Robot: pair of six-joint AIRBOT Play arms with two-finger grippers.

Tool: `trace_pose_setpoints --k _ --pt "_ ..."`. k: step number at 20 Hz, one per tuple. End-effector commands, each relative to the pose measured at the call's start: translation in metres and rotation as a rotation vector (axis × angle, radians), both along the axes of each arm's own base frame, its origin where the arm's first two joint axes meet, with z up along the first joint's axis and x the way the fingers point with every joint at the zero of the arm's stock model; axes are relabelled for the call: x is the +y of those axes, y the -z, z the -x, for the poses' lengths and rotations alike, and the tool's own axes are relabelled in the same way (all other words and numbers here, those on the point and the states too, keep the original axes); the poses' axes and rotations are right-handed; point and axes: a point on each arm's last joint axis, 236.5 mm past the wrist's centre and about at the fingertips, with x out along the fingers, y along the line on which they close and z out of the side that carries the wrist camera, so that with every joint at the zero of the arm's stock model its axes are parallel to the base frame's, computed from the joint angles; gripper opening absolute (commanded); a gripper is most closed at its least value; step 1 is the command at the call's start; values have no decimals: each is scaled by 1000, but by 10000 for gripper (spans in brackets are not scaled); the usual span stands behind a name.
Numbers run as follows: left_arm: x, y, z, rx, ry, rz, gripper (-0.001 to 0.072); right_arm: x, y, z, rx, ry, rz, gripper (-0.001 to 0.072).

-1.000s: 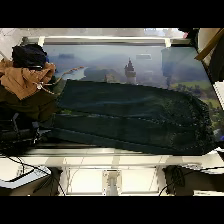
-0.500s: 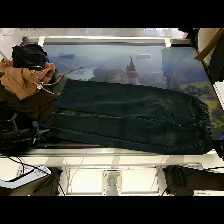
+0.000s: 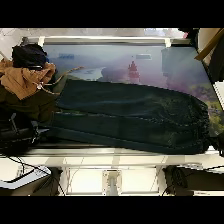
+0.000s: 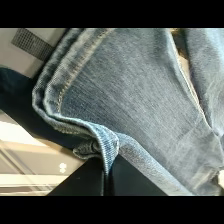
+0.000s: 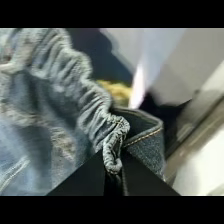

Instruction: Fold the clothes and pants, and hang the long-sleeved shirts on hangers.

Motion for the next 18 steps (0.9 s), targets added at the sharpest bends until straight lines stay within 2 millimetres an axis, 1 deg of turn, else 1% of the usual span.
trace_pose_setpoints --k 1,2,3,4,5,6,7,8,9,10,11,12,13,15,16,18 --pt "15 -31 -8 -38 16 -74 10 -4 -42 3 -25 -15 10 58" --pt "27 -48 -14 -74 15 -141 10 -12 -60 11 -14 -1 45 58" --pt "37 -66 -23 -116 4 -195 10 -20 -79 14 -13 23 81 58" --pt "46 -85 -32 -152 -16 -243 9 -25 -100 12 -24 28 126 57" --pt "53 -104 -43 -185 -38 -290 8 -29 -120 3 -61 58 160 57" --pt "55 -120 -57 -213 -53 -324 7 -27 -141 -12 -115 65 188 57" --pt "51 -134 -71 -239 -49 -342 7 -22 -153 -27 -144 47 208 57" --pt "42 -145 -87 -275 -22 -363 7 -16 -158 -42 -149 37 208 57" --pt "30 -156 -107 -312 4 -388 6 -10 -160 -57 -146 38 195 57" --pt "22 -161 -127 -337 24 -431 6 -6 -162 -74 -147 37 191 57" --pt "17 -165 -150 -354 49 -503 6 -1 -165 -93 -158 30 208 56" --pt "16 -164 -172 -343 74 -590 6 2 -169 -112 -170 30 228 56" --pt "18 -157 -188 -296 96 -662 6 1 -174 -131 -184 39 255 56" --pt "17 -134 -218 -191 165 -764 7 -4 -175 -163 -176 78 304 56" --pt "14 -124 -236 -171 181 -789 7 -4 -175 -176 -171 77 322 56" --pt "8 -113 -271 -176 182 -797 7 -9 -173 -198 -161 85 347 56"
